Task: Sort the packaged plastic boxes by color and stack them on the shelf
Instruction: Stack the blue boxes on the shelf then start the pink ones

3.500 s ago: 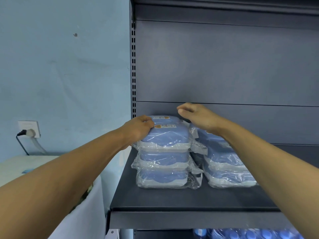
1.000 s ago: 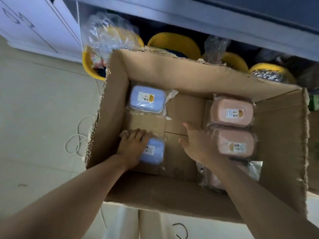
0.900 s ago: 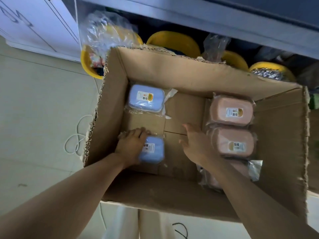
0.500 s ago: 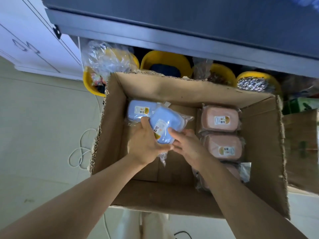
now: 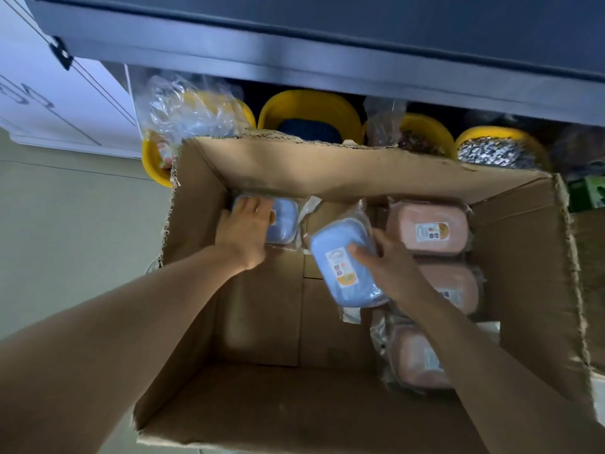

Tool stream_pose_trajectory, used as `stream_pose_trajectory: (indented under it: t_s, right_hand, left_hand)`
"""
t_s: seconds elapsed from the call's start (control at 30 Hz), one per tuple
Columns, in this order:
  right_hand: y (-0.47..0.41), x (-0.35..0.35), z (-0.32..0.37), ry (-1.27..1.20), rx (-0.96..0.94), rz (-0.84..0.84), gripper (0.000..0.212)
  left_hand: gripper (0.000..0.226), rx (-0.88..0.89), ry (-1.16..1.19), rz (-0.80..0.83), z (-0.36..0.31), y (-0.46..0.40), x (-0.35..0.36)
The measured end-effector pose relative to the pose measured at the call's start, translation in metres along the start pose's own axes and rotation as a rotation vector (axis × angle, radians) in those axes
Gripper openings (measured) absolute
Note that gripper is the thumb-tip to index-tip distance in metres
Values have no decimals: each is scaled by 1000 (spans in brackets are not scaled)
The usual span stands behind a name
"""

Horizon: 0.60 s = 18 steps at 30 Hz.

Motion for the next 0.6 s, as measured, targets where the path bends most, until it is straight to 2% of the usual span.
stream_pose_trajectory:
  t_s: [0.1,0.2,0.3,0.43,0.53,0.6]
  right_hand:
    - [-18,17,-17,195,55,12,37]
    - [-31,42,-38,161,103,179,31]
    - [-36,59,-52,288,92,269,30]
    - [-28,58,-61,445,63,100,61]
    - [-8,67,-70,562,139,91,102]
    - [1,75,-76,723,126,87,119]
  left_hand:
    - [85,-5,-48,-35,8,-25,13]
    - [87,-4,-100,-56,11,-38,23]
    - [87,-6,-93,-64,12,-38,29]
    - [86,-13,-134,-78,13,-31,33]
    - [89,-27,-157,-91,12,-26,36]
    - [90,-42,-142,-101,11,-24,36]
Point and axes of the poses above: each hand's wrist, its own y-axis away from the middle knuckle, its own x-axis out of the palm, z = x × y, the point moved 6 cm from there along -y, towards the middle knuckle, and after that the axes turned 7 degrees about z, right-handed, at the moved point
